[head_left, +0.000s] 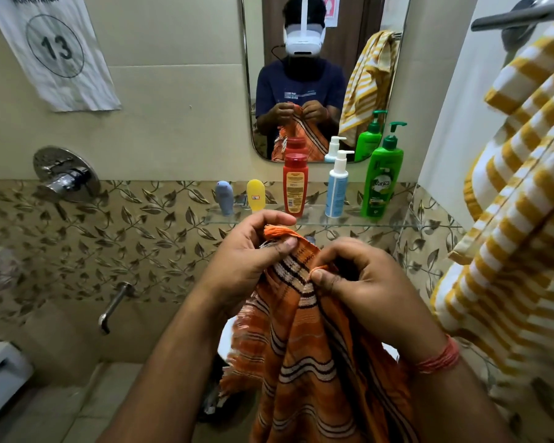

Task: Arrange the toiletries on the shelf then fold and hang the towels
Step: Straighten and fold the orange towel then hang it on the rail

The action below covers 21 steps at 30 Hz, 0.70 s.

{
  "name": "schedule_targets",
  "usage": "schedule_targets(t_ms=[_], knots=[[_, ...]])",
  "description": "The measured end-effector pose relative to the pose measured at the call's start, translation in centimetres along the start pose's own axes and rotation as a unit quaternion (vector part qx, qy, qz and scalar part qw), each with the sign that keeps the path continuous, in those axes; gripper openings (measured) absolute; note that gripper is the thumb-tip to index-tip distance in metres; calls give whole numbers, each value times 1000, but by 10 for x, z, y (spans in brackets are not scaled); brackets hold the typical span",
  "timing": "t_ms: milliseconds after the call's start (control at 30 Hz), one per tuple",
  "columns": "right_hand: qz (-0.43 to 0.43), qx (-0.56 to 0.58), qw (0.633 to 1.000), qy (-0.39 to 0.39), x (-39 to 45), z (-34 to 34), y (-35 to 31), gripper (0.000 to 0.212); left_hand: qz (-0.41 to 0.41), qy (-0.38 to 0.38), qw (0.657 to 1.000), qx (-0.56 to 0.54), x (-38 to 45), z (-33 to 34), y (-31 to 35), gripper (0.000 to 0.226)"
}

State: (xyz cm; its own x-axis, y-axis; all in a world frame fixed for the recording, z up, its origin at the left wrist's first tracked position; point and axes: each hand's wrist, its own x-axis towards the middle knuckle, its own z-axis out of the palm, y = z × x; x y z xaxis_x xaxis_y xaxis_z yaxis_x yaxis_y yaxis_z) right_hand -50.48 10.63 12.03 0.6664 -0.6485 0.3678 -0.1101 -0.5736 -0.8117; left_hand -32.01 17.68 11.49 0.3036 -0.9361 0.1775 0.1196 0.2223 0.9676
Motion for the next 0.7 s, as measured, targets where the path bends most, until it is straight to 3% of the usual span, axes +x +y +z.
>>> schedule_targets(t_ms=[100, 200, 300, 400, 567, 700], knots=[[-47, -38, 996, 72, -5, -3, 0, 6, 19, 35, 999, 5, -3, 11, -6, 35], [-95, 21, 992, 77, -12, -4, -5, 2, 29, 62, 997, 32, -6, 20, -12, 31], [-90, 29, 993, 71, -12, 1, -7, 3, 39, 69, 996, 47, -8, 29, -15, 26], [-71, -33, 990, 114, -9, 7, -7, 5, 48, 76, 995, 51, -11, 38, -17, 23], [-19, -17, 985, 172, -10, 13, -11, 11, 58, 87, 993, 55, -18, 42, -18, 16], [-14, -6, 983, 184, -11, 20, -16, 11, 64, 80, 992, 80, -22, 40, -19, 24]])
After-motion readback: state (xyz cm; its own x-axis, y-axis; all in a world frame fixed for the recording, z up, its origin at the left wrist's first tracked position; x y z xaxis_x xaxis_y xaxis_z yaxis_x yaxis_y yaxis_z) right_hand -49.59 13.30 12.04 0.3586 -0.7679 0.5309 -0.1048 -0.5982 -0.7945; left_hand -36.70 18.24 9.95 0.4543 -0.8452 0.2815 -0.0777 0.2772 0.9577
